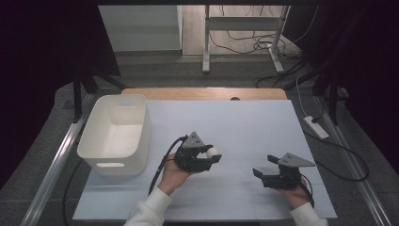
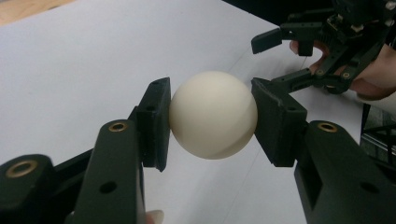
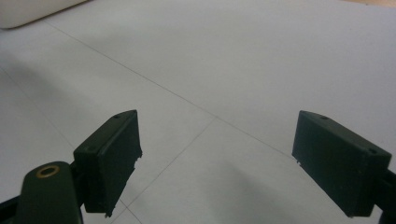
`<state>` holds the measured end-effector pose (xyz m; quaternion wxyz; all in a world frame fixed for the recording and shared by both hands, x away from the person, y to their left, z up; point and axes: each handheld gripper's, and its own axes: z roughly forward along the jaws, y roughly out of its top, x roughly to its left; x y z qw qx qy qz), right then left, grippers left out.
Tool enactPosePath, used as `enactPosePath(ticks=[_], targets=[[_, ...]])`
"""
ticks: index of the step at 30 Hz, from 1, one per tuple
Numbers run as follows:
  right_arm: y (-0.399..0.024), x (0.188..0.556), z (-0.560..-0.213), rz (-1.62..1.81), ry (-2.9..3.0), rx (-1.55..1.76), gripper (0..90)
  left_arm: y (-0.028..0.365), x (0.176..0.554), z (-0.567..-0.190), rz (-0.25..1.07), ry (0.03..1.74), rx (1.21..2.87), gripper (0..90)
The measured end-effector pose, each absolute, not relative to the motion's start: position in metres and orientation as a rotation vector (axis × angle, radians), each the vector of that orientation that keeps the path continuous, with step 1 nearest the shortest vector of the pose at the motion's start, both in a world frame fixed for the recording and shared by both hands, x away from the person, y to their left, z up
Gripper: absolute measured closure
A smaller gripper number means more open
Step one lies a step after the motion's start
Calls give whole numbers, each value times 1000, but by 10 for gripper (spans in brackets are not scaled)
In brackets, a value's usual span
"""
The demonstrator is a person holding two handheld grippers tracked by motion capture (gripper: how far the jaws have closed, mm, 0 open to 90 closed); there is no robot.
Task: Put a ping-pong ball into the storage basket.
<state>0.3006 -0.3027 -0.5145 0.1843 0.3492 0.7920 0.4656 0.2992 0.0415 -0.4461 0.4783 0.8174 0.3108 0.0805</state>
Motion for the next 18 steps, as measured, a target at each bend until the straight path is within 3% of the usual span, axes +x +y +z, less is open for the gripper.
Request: enactPosePath(ticks=[18], targets=[[-303, 301, -514, 1314, 2231, 982, 151, 52, 299, -430, 232, 766, 1933, 506]])
